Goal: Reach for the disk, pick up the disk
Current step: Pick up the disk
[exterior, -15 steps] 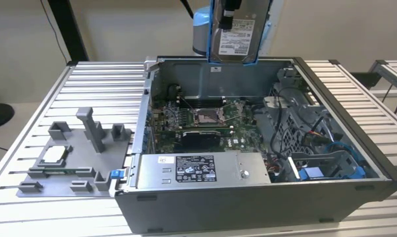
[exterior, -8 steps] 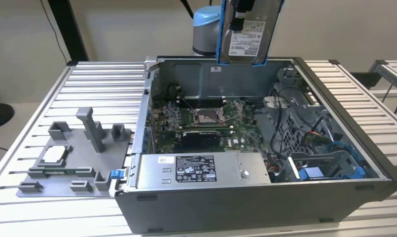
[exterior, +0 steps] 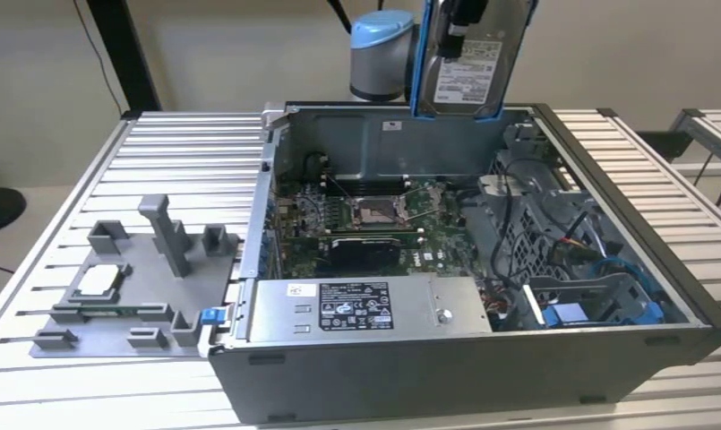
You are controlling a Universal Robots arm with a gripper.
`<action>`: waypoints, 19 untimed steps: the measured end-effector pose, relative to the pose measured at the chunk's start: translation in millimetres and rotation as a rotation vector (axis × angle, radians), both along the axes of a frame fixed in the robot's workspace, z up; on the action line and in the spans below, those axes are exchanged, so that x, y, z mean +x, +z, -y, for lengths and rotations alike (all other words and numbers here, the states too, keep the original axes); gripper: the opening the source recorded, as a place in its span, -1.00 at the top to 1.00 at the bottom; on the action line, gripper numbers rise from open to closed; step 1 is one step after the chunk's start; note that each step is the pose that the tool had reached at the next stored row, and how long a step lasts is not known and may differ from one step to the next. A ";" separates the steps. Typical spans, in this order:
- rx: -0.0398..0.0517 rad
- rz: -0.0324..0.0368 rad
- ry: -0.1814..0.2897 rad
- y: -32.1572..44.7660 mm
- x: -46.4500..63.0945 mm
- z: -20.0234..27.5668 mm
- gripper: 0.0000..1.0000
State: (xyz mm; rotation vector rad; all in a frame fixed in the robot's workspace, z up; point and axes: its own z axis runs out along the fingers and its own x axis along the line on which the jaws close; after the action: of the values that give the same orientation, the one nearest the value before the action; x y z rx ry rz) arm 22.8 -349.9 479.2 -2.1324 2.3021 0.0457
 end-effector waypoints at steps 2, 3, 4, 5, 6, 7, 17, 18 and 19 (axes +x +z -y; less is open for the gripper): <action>0.0000 0.0000 0.000 -0.5 5.3 0.0 1.00; 0.0000 0.0000 0.000 -0.7 7.8 0.0 1.00; 0.0000 0.0000 0.000 -0.9 10.3 0.0 1.00; 0.0000 0.0000 0.000 -1.2 12.9 0.0 1.00; 0.0001 0.0000 0.000 -1.4 15.3 0.0 1.00; 0.0001 0.0000 0.000 -1.5 17.5 0.0 1.00; 0.0001 0.0000 0.000 -3.0 37.2 0.0 1.00; 0.0001 0.0000 0.000 -3.1 39.3 0.0 1.00; 0.0001 0.0000 0.000 -3.3 41.3 0.0 1.00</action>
State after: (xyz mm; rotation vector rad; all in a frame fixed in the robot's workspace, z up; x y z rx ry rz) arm 64.1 -349.9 476.0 -2.1326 2.3019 0.0458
